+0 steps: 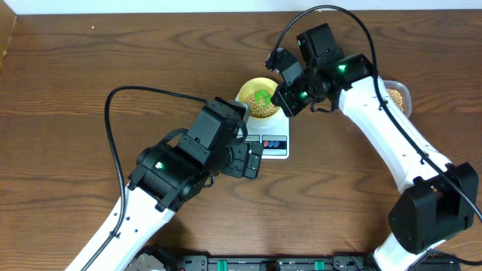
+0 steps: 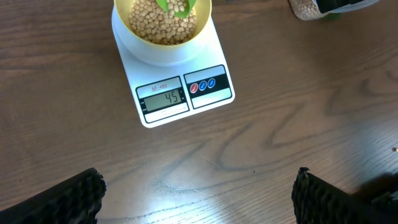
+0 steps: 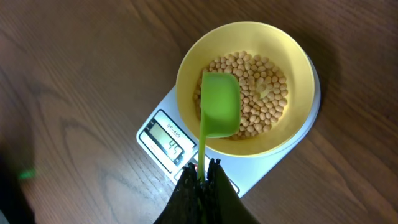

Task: Scoop item into bowl and weigh 50g on scale
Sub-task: 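Tilt the scoop with the right gripper to pour soybeans into the bowl, then move the empty scoop back over the soybean tub with the right gripper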

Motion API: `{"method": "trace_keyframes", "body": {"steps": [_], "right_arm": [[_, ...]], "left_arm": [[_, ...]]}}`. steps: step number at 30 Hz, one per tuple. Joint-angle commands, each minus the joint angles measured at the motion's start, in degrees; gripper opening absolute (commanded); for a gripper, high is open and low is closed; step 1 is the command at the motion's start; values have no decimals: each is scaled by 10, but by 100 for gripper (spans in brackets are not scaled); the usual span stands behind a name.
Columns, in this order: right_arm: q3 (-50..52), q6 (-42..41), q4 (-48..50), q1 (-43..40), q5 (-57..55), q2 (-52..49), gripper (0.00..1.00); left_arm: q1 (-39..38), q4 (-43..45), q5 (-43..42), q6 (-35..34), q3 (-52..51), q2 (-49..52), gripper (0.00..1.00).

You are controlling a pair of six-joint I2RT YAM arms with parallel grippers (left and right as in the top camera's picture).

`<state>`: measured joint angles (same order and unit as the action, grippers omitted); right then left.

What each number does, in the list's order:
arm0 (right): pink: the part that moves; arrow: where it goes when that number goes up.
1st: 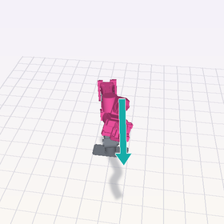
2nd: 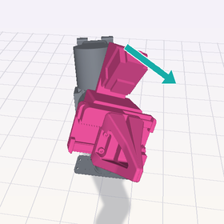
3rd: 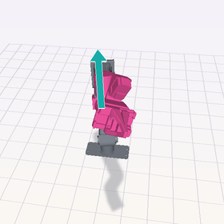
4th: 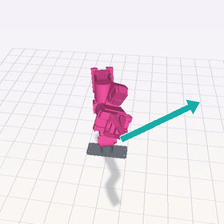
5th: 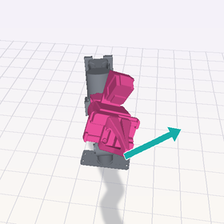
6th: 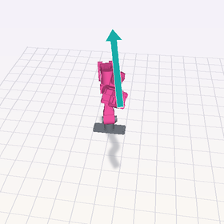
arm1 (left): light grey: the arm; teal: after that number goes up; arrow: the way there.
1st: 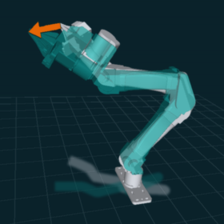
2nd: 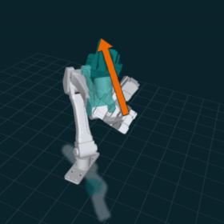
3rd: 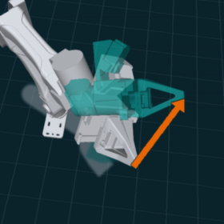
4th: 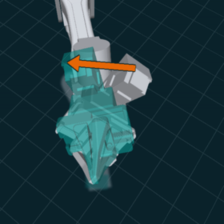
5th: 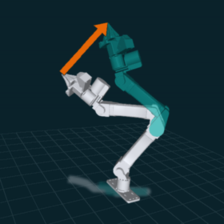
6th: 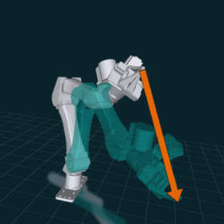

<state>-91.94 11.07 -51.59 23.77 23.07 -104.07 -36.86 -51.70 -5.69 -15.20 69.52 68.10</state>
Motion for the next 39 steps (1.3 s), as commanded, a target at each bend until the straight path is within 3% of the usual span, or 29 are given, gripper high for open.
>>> {"method": "trace_keyframes", "body": {"steps": [1, 39], "right_arm": [[-12, 10, -1, 3, -5, 16, 1], [-12, -4, -2, -2, 3, 16, 1]], "left_arm": [[2, -2, 3, 1, 9, 1, 98], [2, -2, 3, 1, 9, 1, 98]]}}
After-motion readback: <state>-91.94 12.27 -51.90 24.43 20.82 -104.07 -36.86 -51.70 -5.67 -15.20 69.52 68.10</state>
